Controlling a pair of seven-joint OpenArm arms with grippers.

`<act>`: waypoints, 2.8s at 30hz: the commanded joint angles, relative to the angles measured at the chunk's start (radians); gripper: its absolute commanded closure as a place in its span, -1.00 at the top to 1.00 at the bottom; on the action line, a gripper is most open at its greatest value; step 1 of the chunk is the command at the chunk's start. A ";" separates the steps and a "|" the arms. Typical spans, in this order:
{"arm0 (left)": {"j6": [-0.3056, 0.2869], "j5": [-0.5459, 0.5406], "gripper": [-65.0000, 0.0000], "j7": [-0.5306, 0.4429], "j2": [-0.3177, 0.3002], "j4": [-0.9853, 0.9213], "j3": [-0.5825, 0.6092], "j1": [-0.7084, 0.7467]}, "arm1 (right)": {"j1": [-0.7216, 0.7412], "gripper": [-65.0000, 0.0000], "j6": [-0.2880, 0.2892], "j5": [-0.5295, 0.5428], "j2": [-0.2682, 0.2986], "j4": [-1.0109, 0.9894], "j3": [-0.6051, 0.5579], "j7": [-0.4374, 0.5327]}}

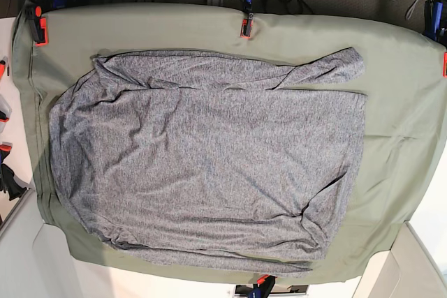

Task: Fold the T-shirt properly

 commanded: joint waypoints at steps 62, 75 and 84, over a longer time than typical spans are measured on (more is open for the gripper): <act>-0.044 0.154 -0.63 0.012 -0.332 -0.032 0.208 -0.421 | 0.646 -1.00 0.175 0.042 0.016 -0.208 -0.048 -0.046; 0.273 0.290 -1.00 0.154 -0.354 0.114 0.208 -0.370 | 0.640 -1.00 0.053 0.027 0.016 -0.018 -0.048 -0.336; 0.185 0.175 -1.00 0.058 -0.434 0.029 0.207 -0.546 | 0.652 -1.00 0.025 0.026 -0.019 0.003 -0.014 -0.350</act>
